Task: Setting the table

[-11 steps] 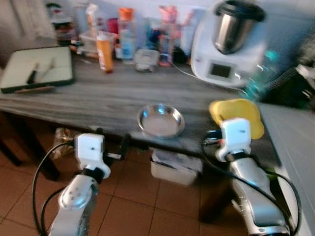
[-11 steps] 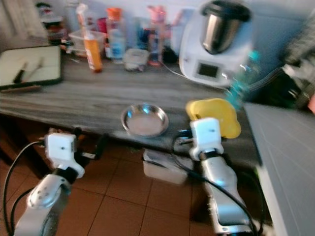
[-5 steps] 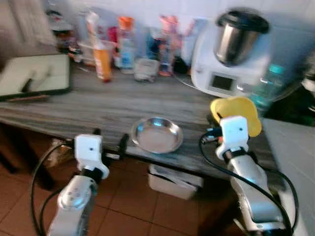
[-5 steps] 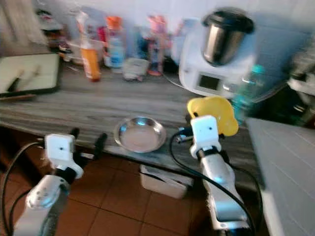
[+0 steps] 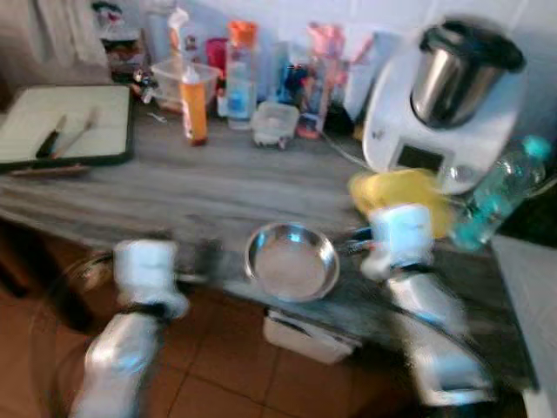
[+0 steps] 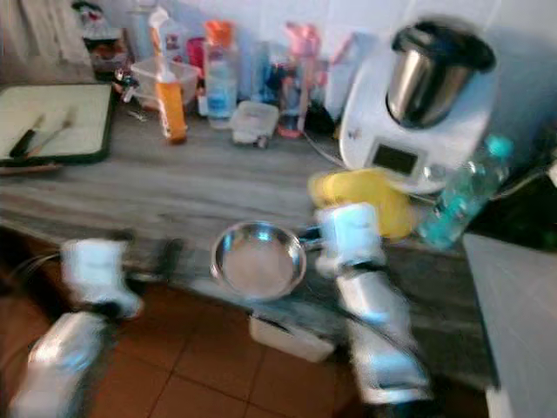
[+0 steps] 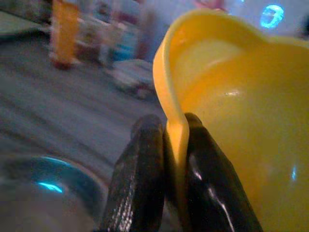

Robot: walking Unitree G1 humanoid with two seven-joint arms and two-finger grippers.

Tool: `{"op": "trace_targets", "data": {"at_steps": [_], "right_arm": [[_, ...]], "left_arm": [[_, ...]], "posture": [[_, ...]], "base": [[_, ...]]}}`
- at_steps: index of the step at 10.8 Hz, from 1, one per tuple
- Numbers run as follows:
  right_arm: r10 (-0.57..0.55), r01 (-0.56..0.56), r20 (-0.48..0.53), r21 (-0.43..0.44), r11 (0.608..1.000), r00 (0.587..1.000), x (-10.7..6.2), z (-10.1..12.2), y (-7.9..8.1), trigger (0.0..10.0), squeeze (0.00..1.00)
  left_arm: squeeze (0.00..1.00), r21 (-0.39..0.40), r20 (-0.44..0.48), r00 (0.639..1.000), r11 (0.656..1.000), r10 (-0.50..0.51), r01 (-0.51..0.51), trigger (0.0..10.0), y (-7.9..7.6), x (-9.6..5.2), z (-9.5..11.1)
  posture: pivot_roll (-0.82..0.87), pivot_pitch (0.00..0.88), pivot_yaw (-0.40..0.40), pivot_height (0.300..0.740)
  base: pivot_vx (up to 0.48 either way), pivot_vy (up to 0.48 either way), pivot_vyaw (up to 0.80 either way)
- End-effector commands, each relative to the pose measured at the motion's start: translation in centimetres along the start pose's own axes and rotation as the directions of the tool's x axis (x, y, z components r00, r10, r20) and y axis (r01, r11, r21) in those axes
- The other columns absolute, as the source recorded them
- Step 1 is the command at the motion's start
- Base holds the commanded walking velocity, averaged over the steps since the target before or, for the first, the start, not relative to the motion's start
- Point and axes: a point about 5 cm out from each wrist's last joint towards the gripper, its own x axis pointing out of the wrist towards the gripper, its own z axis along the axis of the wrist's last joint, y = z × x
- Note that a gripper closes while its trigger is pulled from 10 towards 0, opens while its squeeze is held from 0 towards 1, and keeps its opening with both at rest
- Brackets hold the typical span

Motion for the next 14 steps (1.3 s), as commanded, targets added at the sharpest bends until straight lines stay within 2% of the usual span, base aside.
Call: {"op": "trace_targets", "data": {"at_steps": [1,5,6,9,11,14], "right_arm": [[-0.045,0.045,-0.002,-0.023,0.999,0.999,-0.3,-0.1,-1.5,10.0,0.0],[-0.024,0.024,-0.007,-0.023,0.999,1.0,-0.5,-0.3,-1.0,10.0,0.0],[0.014,-0.014,-0.002,-0.056,0.998,1.0,-0.4,-0.2,-0.6,10.0,0.0],[0.104,-0.103,0.018,-0.05,0.993,0.994,0.6,0.3,0.3,10.0,0.0],[0.294,-0.293,0.044,-0.015,0.956,0.955,2.5,1.4,3.5,10.0,0.0],[0.509,-0.507,0.052,-0.038,0.861,0.859,4.4,2.5,8.7,10.0,0.0]], "left_arm": [[0.0,-0.007,0.012,0.999,0.999,-0.035,0.035,10.0,-1.1,0.3,0.3],[0.0,0.005,-0.01,0.997,0.997,-0.075,0.075,10.0,-0.8,-0.4,0.1],[0.0,0.027,-0.034,0.992,0.992,-0.121,0.122,10.0,-0.5,-1.1,-0.1],[0.0,0.078,-0.091,0.983,0.983,-0.158,0.165,10.0,1.0,-3.0,-0.5],[0.0,0.085,-0.111,0.979,0.98,-0.171,0.181,10.0,1.3,-3.6,-0.6],[0.0,0.069,-0.112,0.975,0.977,-0.194,0.203,10.0,0.6,-4.0,-0.6]], "posture": [[0.14,0.001,-0.091,0.74],[0.15,0.011,-0.086,0.74],[0.15,0.018,-0.088,0.74],[0.17,0.028,-0.093,0.74],[0.19,0.035,-0.1,0.74],[0.21,0.036,-0.12,0.74]], "base": [[0.326,0.0,0.0],[0.0,0.0,0.0],[0.0,0.0,0.0],[0.0,0.0,0.0],[0.0,0.0,0.0],[0.0,0.0,0.0]]}}
